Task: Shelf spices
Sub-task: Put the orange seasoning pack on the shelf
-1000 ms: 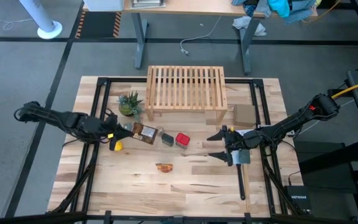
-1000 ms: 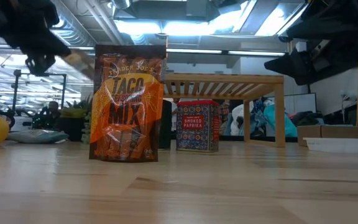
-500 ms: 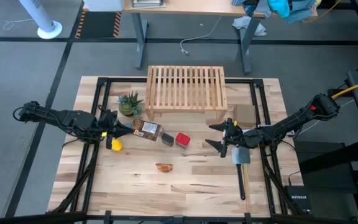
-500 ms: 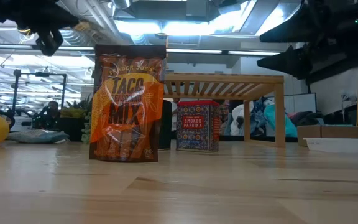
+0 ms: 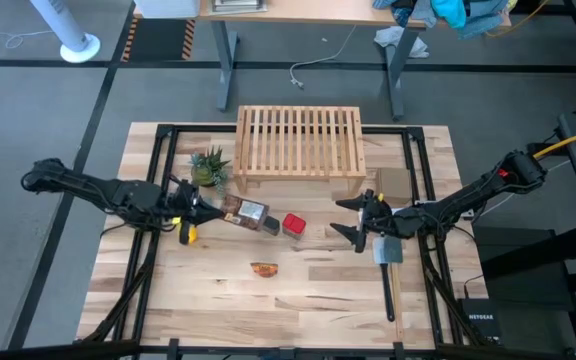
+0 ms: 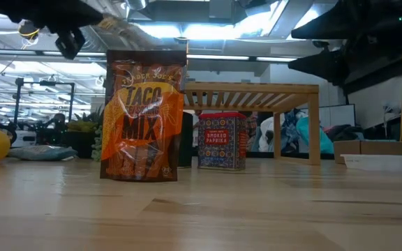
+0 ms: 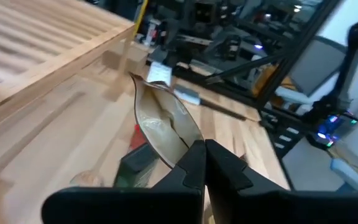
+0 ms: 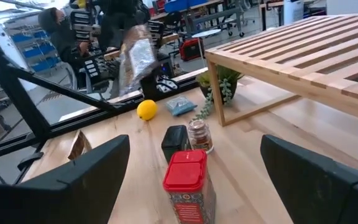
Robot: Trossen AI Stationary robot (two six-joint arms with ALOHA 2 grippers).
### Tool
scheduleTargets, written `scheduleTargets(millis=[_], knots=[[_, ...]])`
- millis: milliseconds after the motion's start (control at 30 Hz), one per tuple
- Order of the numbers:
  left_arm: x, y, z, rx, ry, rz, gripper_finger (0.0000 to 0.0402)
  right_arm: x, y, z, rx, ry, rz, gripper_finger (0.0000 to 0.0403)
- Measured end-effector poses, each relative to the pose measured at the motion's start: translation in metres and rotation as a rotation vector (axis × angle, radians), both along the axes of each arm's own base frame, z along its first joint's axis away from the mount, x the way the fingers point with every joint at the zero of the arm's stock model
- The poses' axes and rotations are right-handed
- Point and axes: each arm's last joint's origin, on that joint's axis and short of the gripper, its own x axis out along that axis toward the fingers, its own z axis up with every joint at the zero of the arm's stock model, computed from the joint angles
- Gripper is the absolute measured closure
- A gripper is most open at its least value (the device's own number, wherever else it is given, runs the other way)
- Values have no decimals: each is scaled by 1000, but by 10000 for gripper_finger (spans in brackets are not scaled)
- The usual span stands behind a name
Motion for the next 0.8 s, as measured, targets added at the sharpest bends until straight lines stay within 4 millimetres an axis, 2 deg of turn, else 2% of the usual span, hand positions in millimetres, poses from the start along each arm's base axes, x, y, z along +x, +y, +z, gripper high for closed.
scheduleTargets(millis=[200, 400, 533, 633, 800], knots=[[10, -5, 4, 17, -57, -69, 401, 2, -1, -7, -21, 33, -85, 36], [11, -5, 4, 16, -59, -69, 401, 7, 0, -18, 33, 67, -77, 36], [12, -6, 10, 15, -119, -82, 401, 14, -6, -23, 71, 64, -42, 36], [15, -7, 9, 15, -121, -100, 401, 27, -9, -19, 21, 56, -24, 36], [22, -9, 3, 31, -74, -103, 401, 64, -10, 0, -76, 36, 56, 36]])
